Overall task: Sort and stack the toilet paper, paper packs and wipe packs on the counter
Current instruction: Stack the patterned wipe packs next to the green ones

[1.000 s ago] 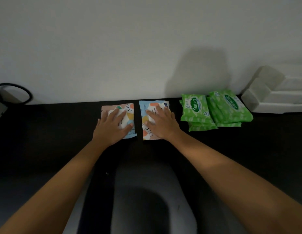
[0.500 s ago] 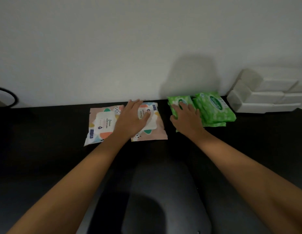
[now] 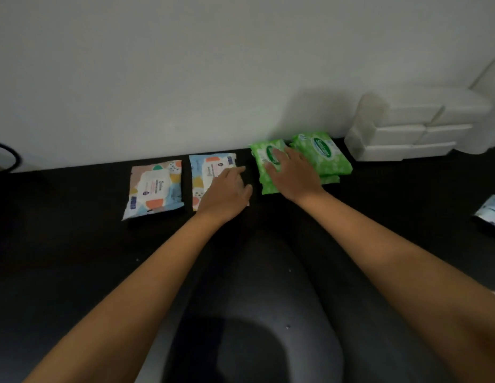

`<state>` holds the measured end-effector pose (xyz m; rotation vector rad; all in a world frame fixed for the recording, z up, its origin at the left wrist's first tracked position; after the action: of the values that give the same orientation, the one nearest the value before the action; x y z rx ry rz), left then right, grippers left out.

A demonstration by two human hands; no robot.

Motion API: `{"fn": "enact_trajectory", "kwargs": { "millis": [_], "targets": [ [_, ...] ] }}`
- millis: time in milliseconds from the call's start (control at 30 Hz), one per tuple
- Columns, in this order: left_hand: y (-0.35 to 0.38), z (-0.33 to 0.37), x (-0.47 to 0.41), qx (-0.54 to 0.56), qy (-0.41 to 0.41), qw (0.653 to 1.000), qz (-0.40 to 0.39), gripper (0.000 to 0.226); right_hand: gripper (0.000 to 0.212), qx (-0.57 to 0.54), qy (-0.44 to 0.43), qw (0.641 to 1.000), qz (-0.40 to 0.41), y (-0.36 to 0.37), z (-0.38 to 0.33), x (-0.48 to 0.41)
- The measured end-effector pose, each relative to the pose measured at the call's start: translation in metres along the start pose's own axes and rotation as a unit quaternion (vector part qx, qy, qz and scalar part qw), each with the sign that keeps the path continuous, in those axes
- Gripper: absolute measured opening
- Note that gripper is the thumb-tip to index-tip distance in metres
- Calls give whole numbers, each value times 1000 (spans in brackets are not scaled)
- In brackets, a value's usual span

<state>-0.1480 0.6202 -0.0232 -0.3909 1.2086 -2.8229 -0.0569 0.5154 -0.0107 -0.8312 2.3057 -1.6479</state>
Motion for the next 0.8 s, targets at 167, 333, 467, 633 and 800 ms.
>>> {"fn": "enact_trajectory", "kwargs": {
  "millis": [167,333,467,633,800],
  "targets": [
    [47,67,19,17,50,998,-19,46,45,-29,11,998,56,-32,43,74],
    [149,134,44,74,73,985,-140,42,40,-46,108,992,51,-41,142,168],
    [228,181,69,42,94,966,-235,50,41,-57,209,976,18,-43,225,232],
    [282,223,83,-41,88,955,-281,83,57,-121,294,947,-43,-39,302,293],
    [301,236,79,-58,22,959,-278,96,81,-164,403,893,-118,-19,353,329]
  ]
}}
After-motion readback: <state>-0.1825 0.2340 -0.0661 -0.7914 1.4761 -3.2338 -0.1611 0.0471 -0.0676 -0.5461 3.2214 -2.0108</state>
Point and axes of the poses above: each hand's wrist, its own x-axis away from the middle knuckle, its own y-axis out of the palm, z = x × y, the point moved 9 cm from there along -x, towards the middle knuckle, and after that the axes turned 14 degrees about -z, right-handed, at the moved point
